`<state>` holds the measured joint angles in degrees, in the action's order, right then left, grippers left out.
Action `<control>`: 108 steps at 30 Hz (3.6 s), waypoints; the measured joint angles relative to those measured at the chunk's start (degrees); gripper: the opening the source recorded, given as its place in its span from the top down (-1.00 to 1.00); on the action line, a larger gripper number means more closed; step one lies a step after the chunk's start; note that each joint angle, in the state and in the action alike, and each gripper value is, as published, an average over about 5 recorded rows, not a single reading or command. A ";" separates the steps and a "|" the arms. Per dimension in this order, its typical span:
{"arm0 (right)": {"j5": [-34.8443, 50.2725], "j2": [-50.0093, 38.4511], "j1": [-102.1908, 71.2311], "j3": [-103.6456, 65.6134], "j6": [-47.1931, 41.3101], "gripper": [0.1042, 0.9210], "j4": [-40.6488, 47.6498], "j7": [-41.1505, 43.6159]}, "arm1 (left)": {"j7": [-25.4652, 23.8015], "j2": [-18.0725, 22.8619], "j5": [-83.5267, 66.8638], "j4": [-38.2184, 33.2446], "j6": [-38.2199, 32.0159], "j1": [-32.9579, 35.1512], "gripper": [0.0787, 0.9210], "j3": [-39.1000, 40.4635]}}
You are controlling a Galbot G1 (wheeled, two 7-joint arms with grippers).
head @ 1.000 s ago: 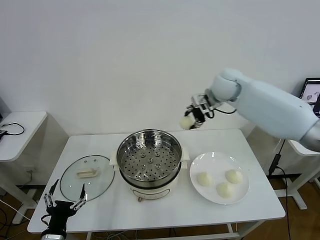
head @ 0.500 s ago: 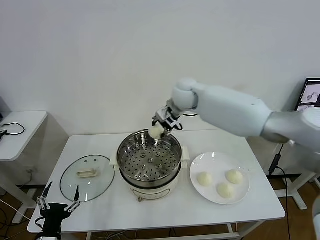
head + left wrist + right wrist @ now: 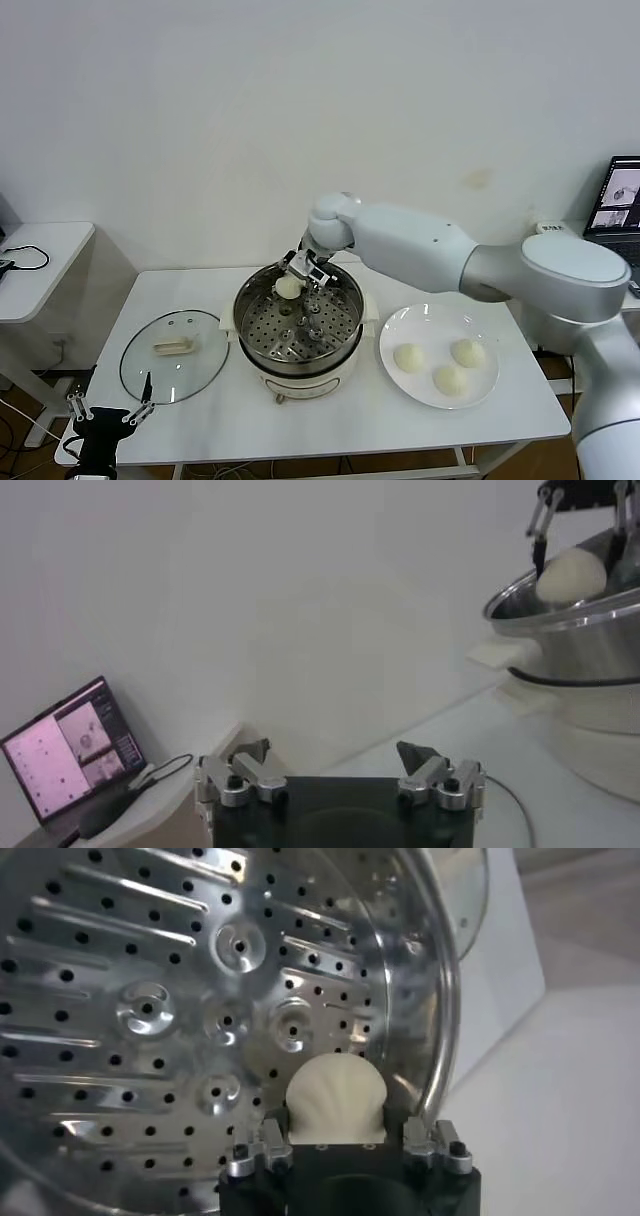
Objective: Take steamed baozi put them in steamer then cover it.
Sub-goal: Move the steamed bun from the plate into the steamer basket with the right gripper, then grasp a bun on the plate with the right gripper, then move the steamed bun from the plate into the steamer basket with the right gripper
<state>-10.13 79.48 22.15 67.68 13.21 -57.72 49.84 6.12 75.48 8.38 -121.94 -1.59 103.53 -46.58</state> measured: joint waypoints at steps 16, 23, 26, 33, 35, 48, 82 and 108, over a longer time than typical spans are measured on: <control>-8.35 1.25 -1.60 -0.34 7.78 -0.61 3.62 -3.23 | -0.01 0.29 0.14 -0.50 0.01 -0.08 -0.77 0.14; -2.99 -0.92 1.49 0.49 5.01 -0.76 -0.32 -0.58 | -0.07 0.23 0.15 -1.06 0.03 0.17 -0.77 0.16; 1.04 -2.80 3.91 0.64 1.38 -0.76 -3.55 1.79 | -0.17 -0.01 0.12 -1.25 0.05 0.20 -0.77 0.24; 9.01 -9.99 9.29 0.29 -9.65 -0.76 -11.22 6.77 | -0.44 -0.81 -0.08 -1.28 0.24 -0.18 -0.77 0.50; 10.95 -12.85 10.26 0.21 -12.91 -0.76 -13.64 7.78 | -0.51 -1.14 -0.23 -1.09 0.31 -0.43 -0.77 0.51; 16.09 -35.14 7.42 -2.61 -25.82 -0.76 -28.30 9.74 | -0.87 -3.56 -0.49 0.71 0.77 -2.56 -0.77 1.57; 4.99 -36.80 -20.57 -13.28 -31.41 -0.76 -23.49 7.33 | -1.10 -3.63 -0.54 1.80 1.77 -3.69 -0.77 -0.46; 1.19 -32.82 -24.67 -16.24 -32.05 0.12 -19.37 7.01 | -0.96 -3.23 -0.52 1.23 1.58 -3.42 -0.77 -0.68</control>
<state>-8.94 46.66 -2.52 51.44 -18.84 -77.10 56.85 5.16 72.25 7.86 -120.71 -0.01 100.11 -47.26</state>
